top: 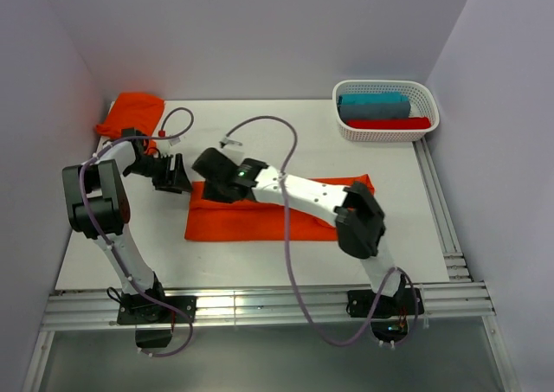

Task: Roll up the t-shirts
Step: Roll the tshirt

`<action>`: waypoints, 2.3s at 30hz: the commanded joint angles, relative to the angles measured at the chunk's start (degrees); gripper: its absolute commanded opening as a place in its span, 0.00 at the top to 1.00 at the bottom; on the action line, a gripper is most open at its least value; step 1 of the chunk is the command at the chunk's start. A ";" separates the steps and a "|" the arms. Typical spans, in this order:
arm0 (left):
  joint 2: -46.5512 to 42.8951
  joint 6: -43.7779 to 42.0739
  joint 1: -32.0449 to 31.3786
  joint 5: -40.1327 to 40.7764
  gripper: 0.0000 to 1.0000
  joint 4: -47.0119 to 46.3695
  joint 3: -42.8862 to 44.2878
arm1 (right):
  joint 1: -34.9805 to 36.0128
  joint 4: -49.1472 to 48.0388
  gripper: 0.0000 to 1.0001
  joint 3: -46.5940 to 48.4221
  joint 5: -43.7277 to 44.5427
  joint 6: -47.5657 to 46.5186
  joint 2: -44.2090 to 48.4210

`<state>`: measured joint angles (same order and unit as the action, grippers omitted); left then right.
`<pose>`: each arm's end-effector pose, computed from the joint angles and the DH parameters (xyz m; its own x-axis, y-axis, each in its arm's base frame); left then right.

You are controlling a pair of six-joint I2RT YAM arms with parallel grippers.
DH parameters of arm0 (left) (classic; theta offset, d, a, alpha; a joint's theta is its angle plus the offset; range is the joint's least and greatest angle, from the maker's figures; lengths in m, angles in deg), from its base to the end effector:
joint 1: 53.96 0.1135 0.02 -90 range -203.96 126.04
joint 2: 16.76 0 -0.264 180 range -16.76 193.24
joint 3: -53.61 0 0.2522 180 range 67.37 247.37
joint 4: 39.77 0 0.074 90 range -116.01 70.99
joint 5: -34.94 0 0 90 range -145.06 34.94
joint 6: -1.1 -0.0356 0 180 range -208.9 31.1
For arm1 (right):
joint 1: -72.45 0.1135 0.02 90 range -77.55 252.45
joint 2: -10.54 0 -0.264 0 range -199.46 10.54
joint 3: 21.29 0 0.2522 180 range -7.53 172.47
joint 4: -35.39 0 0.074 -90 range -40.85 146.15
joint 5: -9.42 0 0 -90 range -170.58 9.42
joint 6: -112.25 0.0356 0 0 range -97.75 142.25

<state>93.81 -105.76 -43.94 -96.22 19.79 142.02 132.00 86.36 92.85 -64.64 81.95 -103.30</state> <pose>0.3594 0.0397 0.1658 -0.9435 0.0550 -0.3267 0.2466 0.7752 -0.5815 0.2352 0.3808 0.2726 -0.8373 0.2139 -0.5032 -0.0353 0.8973 0.4400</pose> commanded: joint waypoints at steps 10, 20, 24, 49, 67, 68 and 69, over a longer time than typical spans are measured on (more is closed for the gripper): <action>1.67 -3.79 0.17 -3.13 0.34 4.03 3.04 | 4.96 5.69 0.59 22.24 -4.52 1.20 -17.91; 2.11 -6.42 0.17 -3.65 0.34 5.43 2.77 | 7.69 5.24 0.59 24.51 -4.08 3.31 -22.47; 3.52 -6.96 0.26 -5.41 0.33 6.75 4.45 | 8.30 4.10 0.59 25.75 -3.90 3.93 -24.76; 5.19 -0.46 -3.78 -4.72 0.40 -0.80 2.08 | 10.76 6.03 0.60 22.68 -2.58 6.04 -28.63; -5.70 7.90 -7.21 13.03 0.90 -7.66 -2.40 | 10.33 -16.19 0.96 0.54 -7.59 8.06 -13.69; -6.58 8.16 -7.38 15.30 0.91 -7.92 -2.41 | 10.24 -17.25 0.97 -0.52 -7.94 8.32 -12.47; -6.94 8.25 -7.73 16.20 0.91 -8.09 -2.67 | 10.15 -18.30 0.97 -1.58 -8.29 8.50 -11.85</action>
<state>90.64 -98.86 -50.94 -85.91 14.46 139.68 142.08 73.40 93.68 -71.28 88.90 -120.39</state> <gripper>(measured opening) 0.102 0.054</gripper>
